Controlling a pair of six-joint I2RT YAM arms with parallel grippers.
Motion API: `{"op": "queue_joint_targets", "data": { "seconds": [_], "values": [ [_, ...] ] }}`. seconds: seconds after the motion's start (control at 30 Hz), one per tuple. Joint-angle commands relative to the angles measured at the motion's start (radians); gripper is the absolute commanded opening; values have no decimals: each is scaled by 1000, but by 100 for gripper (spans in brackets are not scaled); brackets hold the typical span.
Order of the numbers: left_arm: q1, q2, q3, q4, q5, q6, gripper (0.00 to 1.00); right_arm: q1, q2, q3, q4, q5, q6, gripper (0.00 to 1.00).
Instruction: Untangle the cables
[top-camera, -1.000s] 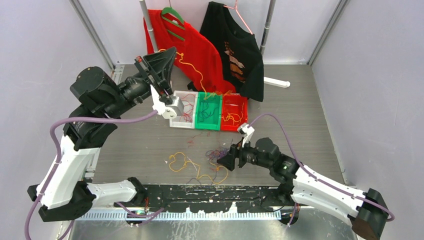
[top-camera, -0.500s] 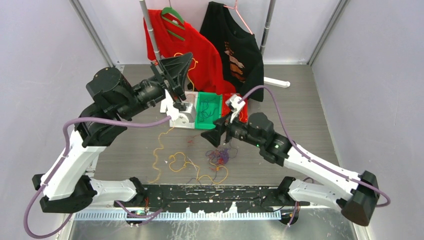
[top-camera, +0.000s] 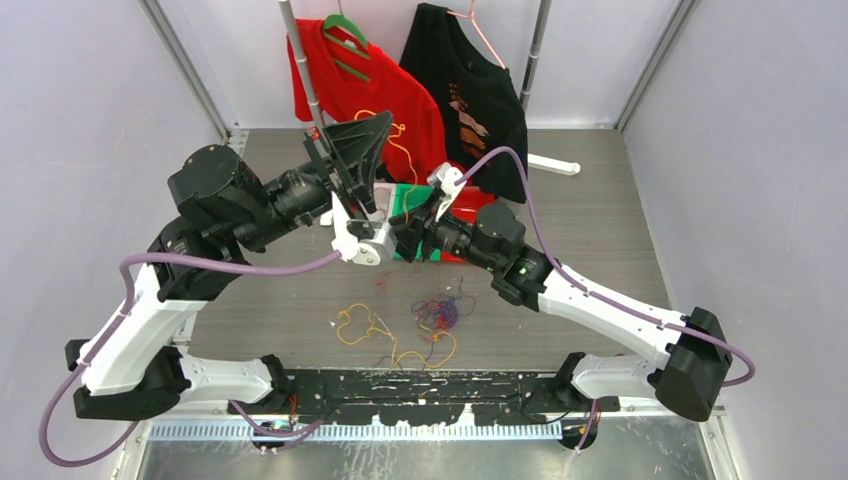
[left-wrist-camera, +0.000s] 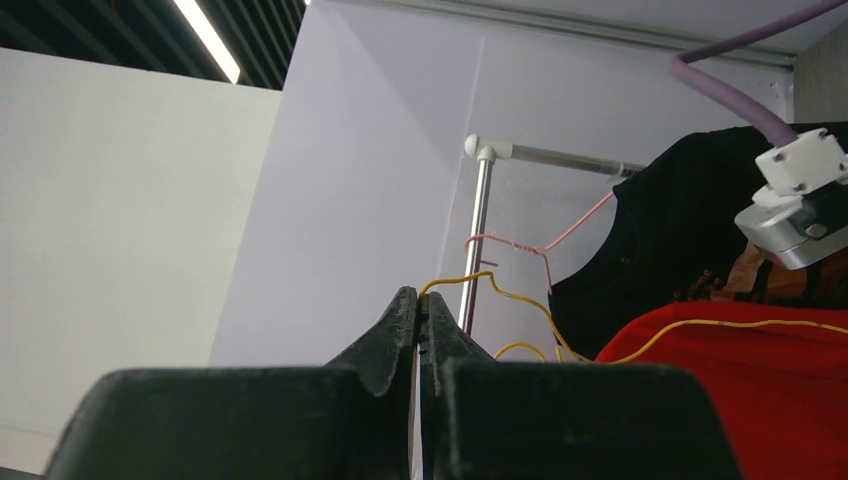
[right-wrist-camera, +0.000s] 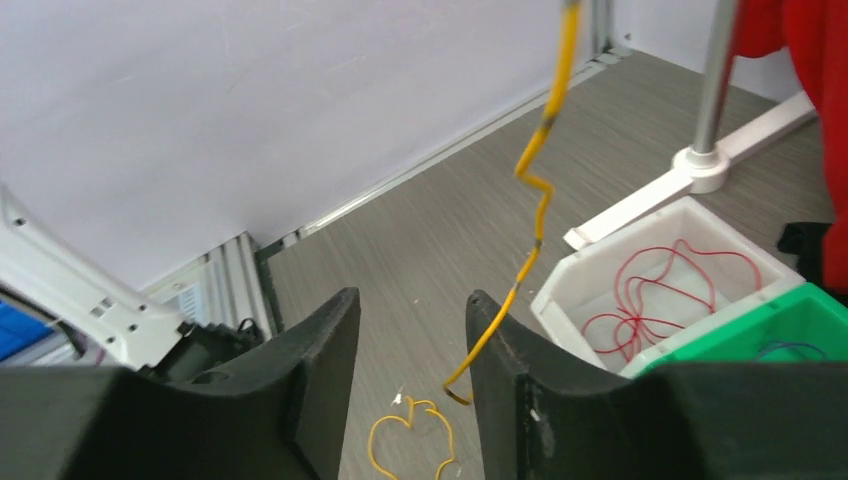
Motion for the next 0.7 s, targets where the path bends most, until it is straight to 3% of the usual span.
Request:
{"op": "queue_joint_targets", "data": {
  "seconds": [0.0,0.1,0.2,0.23,0.43,0.67],
  "values": [
    [-40,-8,44,63,-44,18,0,-13,-5,19,91,102,3,42],
    [-60,0,64,62,-56,1,0,-13,-18,13,72,197,-15,28],
    [-69,5,79,52,-63,-31,0,-17,-21,28,41,245,-26,3],
    [-70,6,87,37,-64,-45,0,-20,-25,33,31,252,-26,1],
    [-69,-3,77,-70,-129,-267,0,-99,-88,41,9,253,11,1],
    [-69,-95,-186,-239,-107,-519,0,-287,-140,55,80,158,291,1]
  ]
}}
